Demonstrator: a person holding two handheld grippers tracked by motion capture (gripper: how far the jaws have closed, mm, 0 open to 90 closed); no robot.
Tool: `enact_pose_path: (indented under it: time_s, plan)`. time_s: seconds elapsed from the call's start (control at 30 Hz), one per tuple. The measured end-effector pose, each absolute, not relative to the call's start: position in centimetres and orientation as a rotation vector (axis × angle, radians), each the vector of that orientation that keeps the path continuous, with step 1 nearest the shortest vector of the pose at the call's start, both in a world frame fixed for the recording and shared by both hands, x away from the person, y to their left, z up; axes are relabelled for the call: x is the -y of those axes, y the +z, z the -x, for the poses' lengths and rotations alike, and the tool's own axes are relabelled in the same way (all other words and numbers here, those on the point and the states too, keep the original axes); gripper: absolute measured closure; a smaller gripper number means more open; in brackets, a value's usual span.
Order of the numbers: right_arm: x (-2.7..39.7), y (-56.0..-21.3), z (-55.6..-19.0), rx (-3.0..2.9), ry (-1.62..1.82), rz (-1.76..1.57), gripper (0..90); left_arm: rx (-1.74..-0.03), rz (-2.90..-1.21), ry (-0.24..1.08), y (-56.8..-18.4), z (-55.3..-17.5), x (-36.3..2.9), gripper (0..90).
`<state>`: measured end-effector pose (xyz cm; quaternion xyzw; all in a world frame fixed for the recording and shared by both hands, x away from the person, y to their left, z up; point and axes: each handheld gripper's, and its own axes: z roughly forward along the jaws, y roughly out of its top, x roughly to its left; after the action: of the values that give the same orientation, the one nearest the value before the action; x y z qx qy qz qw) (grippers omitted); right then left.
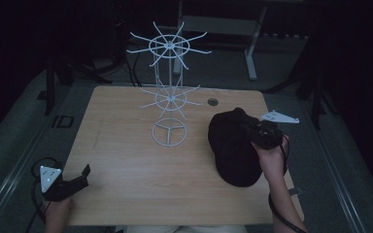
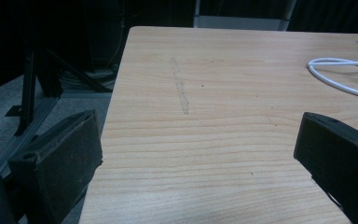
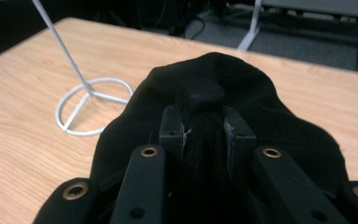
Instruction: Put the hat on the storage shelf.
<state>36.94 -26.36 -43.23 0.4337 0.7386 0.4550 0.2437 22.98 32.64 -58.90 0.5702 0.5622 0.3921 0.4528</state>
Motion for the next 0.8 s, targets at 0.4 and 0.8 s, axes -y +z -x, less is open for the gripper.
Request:
enact_pose_path:
  time_s: [0.4,0.8]
  plan:
    - [26.5,-36.8,-32.8,-1.905,1.429,-1.025,74.0,-1.387,-1.410,0.966,-58.9,-23.0,-32.6,1.4]
    - [25.2,-29.3,-28.9,-1.809,1.554,-0.811,74.0,-1.388,-1.411,0.962,-58.9,-23.0,-32.6,1.4]
